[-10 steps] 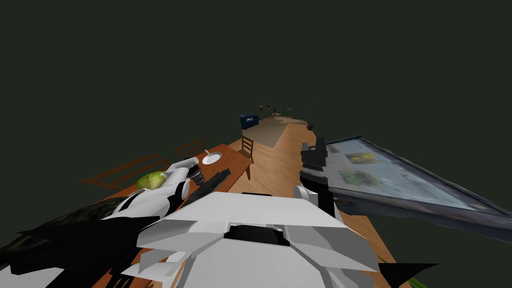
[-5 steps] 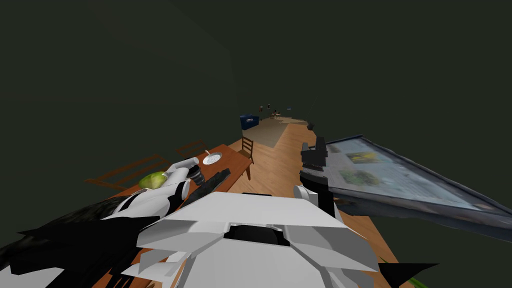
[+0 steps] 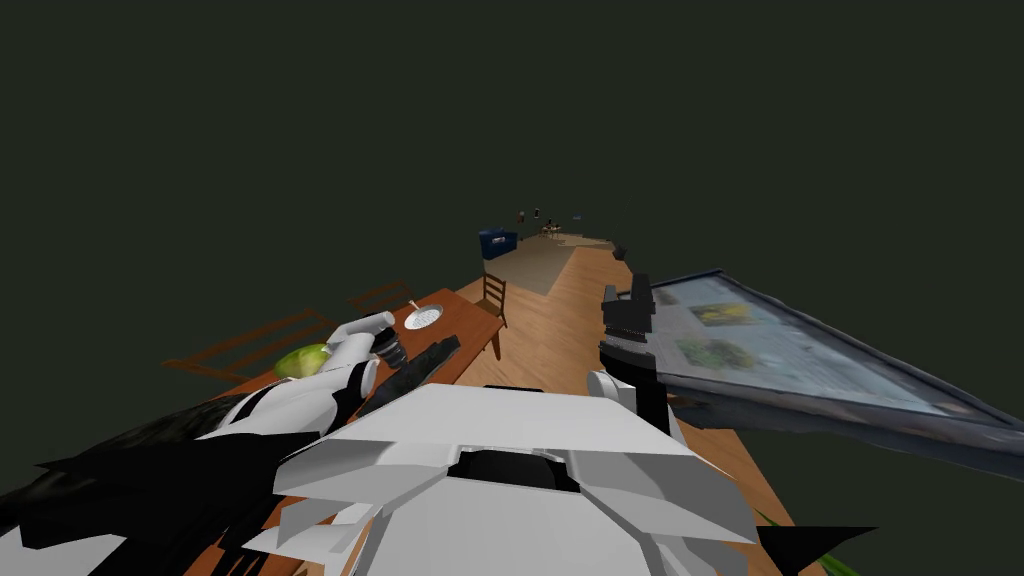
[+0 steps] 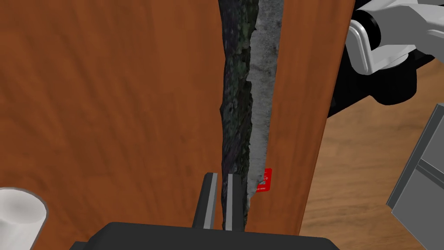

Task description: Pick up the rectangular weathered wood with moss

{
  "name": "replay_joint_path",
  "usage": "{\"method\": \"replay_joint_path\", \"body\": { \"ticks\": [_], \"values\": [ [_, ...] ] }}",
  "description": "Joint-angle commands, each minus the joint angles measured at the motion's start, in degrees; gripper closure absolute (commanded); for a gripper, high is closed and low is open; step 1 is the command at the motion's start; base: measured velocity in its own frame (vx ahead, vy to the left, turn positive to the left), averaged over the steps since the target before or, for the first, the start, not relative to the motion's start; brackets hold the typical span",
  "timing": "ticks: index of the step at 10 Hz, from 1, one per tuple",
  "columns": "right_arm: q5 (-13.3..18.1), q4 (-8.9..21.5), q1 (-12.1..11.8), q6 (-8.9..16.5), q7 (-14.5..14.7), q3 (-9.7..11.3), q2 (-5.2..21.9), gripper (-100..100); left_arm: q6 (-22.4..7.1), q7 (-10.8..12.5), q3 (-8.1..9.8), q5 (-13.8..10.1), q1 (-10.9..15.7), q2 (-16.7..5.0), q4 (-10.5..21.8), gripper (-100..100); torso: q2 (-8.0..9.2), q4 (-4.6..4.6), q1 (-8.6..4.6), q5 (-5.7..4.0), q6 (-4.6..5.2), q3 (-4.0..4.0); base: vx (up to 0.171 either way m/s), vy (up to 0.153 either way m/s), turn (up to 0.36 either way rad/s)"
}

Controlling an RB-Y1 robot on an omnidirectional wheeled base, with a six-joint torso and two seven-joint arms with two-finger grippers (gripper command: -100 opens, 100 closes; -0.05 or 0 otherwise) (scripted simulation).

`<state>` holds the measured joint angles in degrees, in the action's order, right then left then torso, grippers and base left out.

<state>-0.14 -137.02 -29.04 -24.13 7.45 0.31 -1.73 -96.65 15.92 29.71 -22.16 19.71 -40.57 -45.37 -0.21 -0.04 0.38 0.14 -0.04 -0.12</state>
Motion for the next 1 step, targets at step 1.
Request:
{"method": "replay_joint_path", "body": {
  "ticks": [1],
  "values": [
    [0.0,0.0,0.0,0.0,0.0,0.0,0.0,0,0.0,0.0,0.0,0.0,0.0,0.0,0.0,0,0.0,0.0,0.0,0.0,0.0,0.0,0.0,0.0,0.0]
  ]
}}
